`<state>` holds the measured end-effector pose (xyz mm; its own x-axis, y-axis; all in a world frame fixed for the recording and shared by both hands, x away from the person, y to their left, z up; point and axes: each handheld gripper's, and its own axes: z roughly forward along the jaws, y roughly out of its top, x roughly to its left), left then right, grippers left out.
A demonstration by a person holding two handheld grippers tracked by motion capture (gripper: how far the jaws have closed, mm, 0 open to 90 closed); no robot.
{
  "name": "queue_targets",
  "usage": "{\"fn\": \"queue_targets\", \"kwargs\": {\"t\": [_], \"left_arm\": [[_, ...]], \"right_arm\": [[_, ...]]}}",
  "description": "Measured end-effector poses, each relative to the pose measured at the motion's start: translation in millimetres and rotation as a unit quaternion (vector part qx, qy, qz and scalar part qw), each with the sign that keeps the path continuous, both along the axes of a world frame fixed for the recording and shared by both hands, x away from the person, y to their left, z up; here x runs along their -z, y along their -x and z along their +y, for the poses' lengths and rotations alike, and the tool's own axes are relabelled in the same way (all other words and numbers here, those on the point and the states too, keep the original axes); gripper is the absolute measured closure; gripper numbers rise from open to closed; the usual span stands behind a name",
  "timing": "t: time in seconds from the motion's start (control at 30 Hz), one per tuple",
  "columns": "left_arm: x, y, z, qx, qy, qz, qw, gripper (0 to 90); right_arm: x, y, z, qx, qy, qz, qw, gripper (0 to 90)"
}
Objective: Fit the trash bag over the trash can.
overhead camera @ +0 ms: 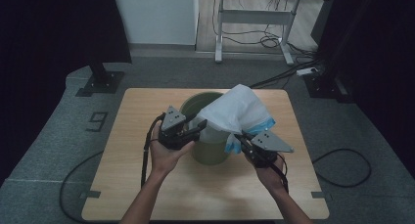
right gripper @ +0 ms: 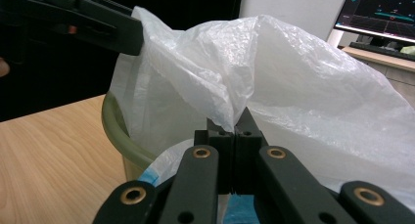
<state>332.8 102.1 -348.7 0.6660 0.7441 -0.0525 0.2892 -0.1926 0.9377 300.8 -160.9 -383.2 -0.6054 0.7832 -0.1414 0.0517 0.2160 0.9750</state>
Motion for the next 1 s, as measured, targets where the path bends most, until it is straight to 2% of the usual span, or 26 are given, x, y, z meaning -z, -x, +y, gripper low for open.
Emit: {"fn": "queue_targets", "kwargs": {"t": [0.07,0.1,0.13,0.17,0.2,0.23,0.43,0.53,0.67,0.7,0.73,0.87,0.97,1.0], "left_arm": [[0.5,-1.6,-0.7,0.003,-0.001,0.003,1.0,60.7],[1.1,-2.9,-1.0,0.005,0.0,0.005,1.0,60.7],[1.6,-4.4,-0.9,0.009,0.002,0.008,0.9999,64.9],[2.1,-5.6,-0.5,0.013,0.006,0.011,0.9998,72.8],[2.4,-6.7,-0.1,0.018,0.01,0.013,0.9997,72.8],[2.7,-7.5,0.3,0.023,0.013,0.015,0.9995,79.0],[2.4,-9.1,3.0,0.032,0.027,0.017,0.999,88.8],[1.8,-8.3,5.0,0.027,0.026,0.011,0.9992,89.4],[1.6,-7.3,11.0,0.022,0.025,0.006,0.9994,89.5],[1.4,-7.0,13.8,0.021,0.026,0.006,0.9994,89.6],[1.2,-6.5,17.3,0.02,0.026,0.006,0.9994,89.6],[2.2,-7.5,35.5,0.008,0.037,0.015,0.9992,89.6],[3.3,-9.7,48.6,-0.004,0.048,0.02,0.9986,89.7],[3.6,-10.1,52.7,-0.008,0.051,0.021,0.9985,89.7]], "right_arm": [[-0.3,0.0,-1.1,-0.002,0.0,0.001,1.0,87.6],[-0.3,0.0,-1.1,-0.002,0.0,0.001,1.0,87.6],[-0.5,-0.1,-1.9,-0.002,0.0,0.001,1.0,87.6],[-0.8,-0.7,-3.3,-0.003,-0.002,0.003,1.0,87.6],[-0.8,-0.7,-3.3,-0.003,-0.002,0.003,1.0,87.6],[-0.9,-1.1,-4.4,-0.004,-0.003,0.006,1.0,87.5],[-0.4,-1.5,-5.8,-0.006,-0.003,0.008,0.9999,87.4],[0.2,-1.3,-6.9,-0.008,-0.004,0.009,0.9999,86.5],[1.5,-1.0,-10.4,-0.009,-0.014,0.014,0.9998,79.4],[2.7,0.8,-13.4,-0.011,-0.021,0.016,0.9996,75.0],[2.7,0.8,-13.4,-0.011,-0.021,0.016,0.9996,75.0],[4.4,9.4,-22.6,-0.011,-0.037,0.016,0.9991,55.7],[10.1,16.2,-30.8,-0.005,-0.046,0.024,0.9987,46.4],[10.1,16.2,-30.8,-0.005,-0.046,0.024,0.9987,46.4]]}}
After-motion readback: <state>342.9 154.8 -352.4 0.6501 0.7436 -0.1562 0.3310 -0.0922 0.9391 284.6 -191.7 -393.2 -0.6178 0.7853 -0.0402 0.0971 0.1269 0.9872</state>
